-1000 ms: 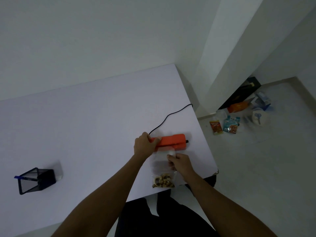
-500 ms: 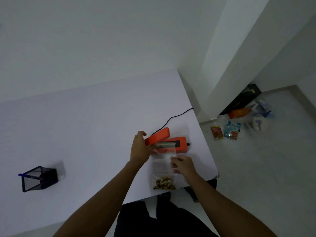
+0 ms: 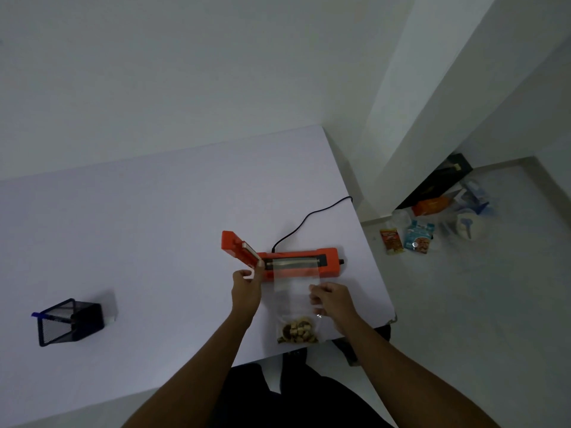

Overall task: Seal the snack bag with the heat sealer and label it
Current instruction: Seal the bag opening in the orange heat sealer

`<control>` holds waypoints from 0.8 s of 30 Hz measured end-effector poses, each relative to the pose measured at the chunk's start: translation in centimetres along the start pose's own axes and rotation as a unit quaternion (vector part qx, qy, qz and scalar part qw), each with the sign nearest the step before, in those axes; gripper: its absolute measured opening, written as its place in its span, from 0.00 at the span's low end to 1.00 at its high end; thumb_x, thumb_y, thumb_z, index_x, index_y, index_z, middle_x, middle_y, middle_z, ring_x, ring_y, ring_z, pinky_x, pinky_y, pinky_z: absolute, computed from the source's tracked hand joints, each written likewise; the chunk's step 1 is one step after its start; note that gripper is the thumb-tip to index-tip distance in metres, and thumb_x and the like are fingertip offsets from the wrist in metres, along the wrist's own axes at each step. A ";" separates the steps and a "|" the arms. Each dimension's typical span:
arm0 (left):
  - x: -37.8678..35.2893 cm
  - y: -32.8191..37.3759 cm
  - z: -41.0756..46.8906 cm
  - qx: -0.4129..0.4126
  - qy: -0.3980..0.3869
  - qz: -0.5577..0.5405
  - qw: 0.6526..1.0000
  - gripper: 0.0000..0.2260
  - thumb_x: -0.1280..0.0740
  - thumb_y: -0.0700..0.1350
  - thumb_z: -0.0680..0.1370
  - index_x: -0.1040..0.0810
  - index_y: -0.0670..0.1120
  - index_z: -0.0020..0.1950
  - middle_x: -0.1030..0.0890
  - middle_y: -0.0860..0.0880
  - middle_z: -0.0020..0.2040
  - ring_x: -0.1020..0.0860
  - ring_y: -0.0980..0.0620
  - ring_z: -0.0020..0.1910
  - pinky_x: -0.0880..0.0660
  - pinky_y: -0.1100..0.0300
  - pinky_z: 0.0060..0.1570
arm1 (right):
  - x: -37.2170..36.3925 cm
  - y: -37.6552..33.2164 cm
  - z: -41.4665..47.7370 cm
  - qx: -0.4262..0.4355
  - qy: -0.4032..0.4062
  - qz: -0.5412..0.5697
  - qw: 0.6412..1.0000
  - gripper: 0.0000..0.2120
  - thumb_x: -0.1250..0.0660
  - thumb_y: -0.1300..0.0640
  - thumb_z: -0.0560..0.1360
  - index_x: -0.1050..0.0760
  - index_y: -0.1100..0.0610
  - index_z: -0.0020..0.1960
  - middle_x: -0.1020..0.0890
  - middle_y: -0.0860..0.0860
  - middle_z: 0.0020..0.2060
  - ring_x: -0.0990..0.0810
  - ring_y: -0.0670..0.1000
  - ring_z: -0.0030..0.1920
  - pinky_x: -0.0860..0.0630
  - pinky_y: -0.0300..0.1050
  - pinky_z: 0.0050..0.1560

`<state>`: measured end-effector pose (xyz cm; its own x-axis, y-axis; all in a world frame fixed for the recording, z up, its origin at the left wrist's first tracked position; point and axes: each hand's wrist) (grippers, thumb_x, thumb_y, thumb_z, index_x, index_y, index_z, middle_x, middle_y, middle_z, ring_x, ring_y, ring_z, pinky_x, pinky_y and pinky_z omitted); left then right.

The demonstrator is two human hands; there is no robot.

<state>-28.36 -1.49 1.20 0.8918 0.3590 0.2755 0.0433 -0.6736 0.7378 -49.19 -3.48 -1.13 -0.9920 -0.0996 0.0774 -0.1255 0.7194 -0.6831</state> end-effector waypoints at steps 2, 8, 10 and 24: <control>-0.3 -0.6 -0.2 0.022 -0.023 0.015 0.999 0.20 0.33 0.62 0.75 0.26 0.46 0.51 0.19 0.46 0.45 0.20 0.47 0.44 0.24 0.55 0.45 | 0.1 -0.1 0.0 -0.001 -0.001 0.001 1.000 0.09 0.28 0.57 0.75 0.19 0.64 0.48 0.16 0.58 0.40 0.18 0.53 0.38 0.20 0.45 0.36; -1.5 -1.0 -0.4 0.006 -0.091 0.074 0.993 0.12 0.28 0.52 0.75 0.17 0.44 0.39 0.15 0.45 0.39 0.16 0.46 0.43 0.20 0.50 0.50 | 0.3 -0.5 0.0 0.013 0.015 -0.003 1.000 0.08 0.29 0.57 0.76 0.19 0.63 0.47 0.16 0.58 0.40 0.18 0.52 0.39 0.19 0.45 0.36; -1.9 -0.6 -0.6 -0.003 -0.082 0.065 0.995 0.10 0.29 0.49 0.76 0.16 0.44 0.40 0.15 0.47 0.38 0.16 0.49 0.41 0.20 0.53 0.50 | 0.4 -0.7 0.2 0.045 0.057 -0.032 0.997 0.07 0.32 0.57 0.77 0.19 0.60 0.46 0.15 0.57 0.41 0.17 0.52 0.40 0.20 0.45 0.38; -5.4 2.5 -2.2 -0.209 -0.065 0.135 0.966 0.06 0.32 0.45 0.78 0.16 0.47 0.47 0.18 0.53 0.34 0.22 0.60 0.30 0.25 0.68 0.34 | 1.3 -1.9 2.3 0.089 0.137 -0.087 0.983 0.11 0.34 0.53 0.78 0.23 0.60 0.42 0.16 0.56 0.37 0.16 0.58 0.40 0.18 0.56 0.43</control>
<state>-34.03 -3.69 2.92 0.8953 0.1044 0.4331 -0.3605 -0.4015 0.8419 -50.17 -6.52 -1.42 -0.9247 -0.0034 0.3807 -0.3136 0.5735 -0.7568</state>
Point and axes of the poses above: each hand's wrist, its own z-axis towards the middle knuckle, its own x-axis out of the back of the hand, y = z × x
